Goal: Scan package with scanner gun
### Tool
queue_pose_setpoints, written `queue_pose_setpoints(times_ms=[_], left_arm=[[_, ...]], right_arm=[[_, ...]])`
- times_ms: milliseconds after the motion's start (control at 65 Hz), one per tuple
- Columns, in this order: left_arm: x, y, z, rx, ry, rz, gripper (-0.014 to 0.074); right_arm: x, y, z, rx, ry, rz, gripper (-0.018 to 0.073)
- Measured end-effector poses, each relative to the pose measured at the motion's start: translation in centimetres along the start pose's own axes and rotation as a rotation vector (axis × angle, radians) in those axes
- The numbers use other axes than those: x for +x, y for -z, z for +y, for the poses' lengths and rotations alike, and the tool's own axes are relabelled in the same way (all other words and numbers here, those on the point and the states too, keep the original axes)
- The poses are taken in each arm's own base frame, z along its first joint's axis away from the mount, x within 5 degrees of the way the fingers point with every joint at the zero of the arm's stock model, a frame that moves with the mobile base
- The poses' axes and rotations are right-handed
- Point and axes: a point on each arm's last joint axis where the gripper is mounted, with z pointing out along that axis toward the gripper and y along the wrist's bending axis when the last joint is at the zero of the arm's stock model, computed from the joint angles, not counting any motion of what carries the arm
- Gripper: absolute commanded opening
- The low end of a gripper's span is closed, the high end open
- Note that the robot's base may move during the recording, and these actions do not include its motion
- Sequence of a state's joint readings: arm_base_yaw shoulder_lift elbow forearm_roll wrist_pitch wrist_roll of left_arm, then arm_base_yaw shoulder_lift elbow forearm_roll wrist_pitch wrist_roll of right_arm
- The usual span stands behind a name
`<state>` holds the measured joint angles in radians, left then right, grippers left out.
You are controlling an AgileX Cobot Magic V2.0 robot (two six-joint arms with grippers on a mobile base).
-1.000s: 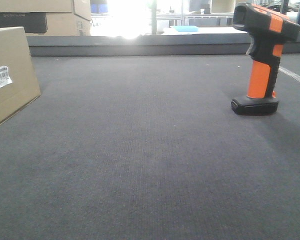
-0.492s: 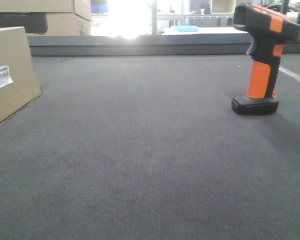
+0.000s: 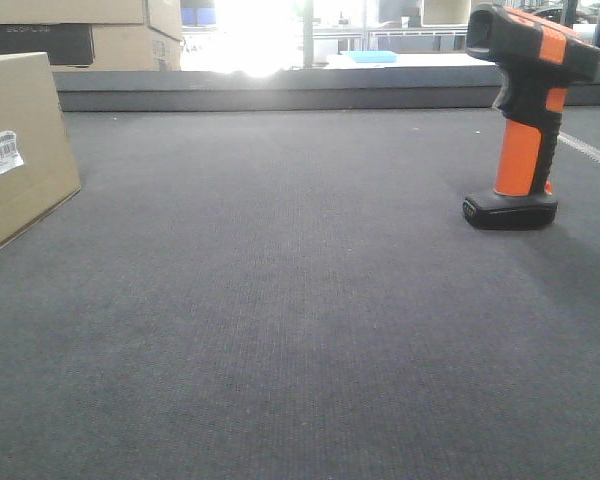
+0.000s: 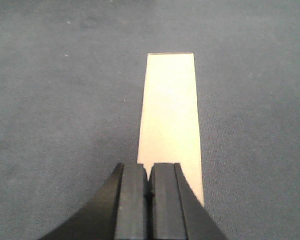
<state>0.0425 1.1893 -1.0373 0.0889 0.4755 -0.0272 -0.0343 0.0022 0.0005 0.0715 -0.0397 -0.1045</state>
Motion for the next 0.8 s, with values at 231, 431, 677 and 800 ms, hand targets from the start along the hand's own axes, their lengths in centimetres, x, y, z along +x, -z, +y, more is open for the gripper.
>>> queue_pose_setpoints(times_ms=[231, 431, 677, 800], left_arm=[[0.1, -0.8, 0.0, 0.001, -0.001, 0.016, 0.0174], [0.0, -1.0, -0.1, 0.005, 0.007, 0.030, 0.0601], [-1.7, -3.1, 0.0, 0.005, 0.018, 0.189, 0.0599], [-2.3, -4.4, 0.0, 0.004, 0.020, 0.269, 0.0599]], right_arm=[[0.0, 0.0, 0.0, 0.000, 0.000, 0.000, -0.0162], [0.0, 0.0, 0.0, 0.000, 0.000, 0.000, -0.0162], [0.0, 0.0, 0.0, 0.000, 0.000, 0.000, -0.0162], [0.0, 0.0, 0.0, 0.000, 0.000, 0.000, -0.0162]])
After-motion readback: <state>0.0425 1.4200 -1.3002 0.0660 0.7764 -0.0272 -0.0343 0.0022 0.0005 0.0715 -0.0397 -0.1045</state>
